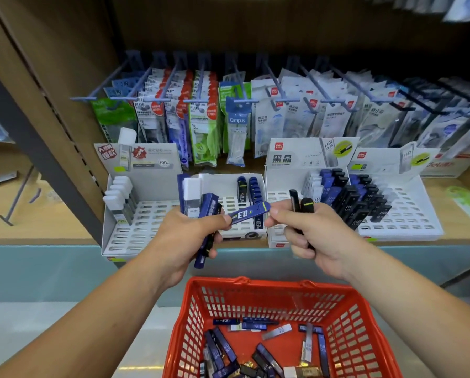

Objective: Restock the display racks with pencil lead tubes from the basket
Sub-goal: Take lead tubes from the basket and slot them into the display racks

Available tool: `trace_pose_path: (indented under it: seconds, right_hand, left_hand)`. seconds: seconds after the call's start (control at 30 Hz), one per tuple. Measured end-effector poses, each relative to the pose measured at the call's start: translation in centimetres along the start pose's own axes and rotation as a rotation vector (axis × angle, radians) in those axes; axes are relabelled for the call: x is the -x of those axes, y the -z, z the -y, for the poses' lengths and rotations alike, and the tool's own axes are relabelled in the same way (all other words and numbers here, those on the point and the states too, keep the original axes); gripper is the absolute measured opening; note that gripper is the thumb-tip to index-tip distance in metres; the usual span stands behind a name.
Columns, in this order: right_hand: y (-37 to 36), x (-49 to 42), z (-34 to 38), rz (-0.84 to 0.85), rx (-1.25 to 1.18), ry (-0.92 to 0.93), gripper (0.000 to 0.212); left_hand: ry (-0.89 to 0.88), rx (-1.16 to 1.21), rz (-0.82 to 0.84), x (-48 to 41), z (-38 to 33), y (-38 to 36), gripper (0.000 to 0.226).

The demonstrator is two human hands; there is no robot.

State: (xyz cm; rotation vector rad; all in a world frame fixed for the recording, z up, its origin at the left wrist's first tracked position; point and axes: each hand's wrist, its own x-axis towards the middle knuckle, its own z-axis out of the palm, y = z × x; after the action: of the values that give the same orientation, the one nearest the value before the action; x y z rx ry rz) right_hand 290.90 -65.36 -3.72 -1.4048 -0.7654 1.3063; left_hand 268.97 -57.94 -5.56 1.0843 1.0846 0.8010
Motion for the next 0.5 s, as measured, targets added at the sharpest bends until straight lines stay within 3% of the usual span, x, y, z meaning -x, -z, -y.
trace_pose_path:
  seconds: [0.13,0.27,0.5]
  right_hand:
    - [-0.6,-0.6,0.1,-0.054,-0.044,0.037,0.014]
    - [-1.1,-1.5,-0.1,-0.127,0.051,0.098,0.004]
    - [-0.9,-2.9,-0.3,-0.172,0.110,0.106,0.012]
  left_hand:
    - [0.034,-0.014,-0.008,-0.1,-0.2,-0.7,0.025]
    - [0.083,-0.036,-0.041,-0.8,-0.1,-1.3,0.027]
    - [0.139,-0.021,-0.046,-2.3,0.0,-1.2,0.038]
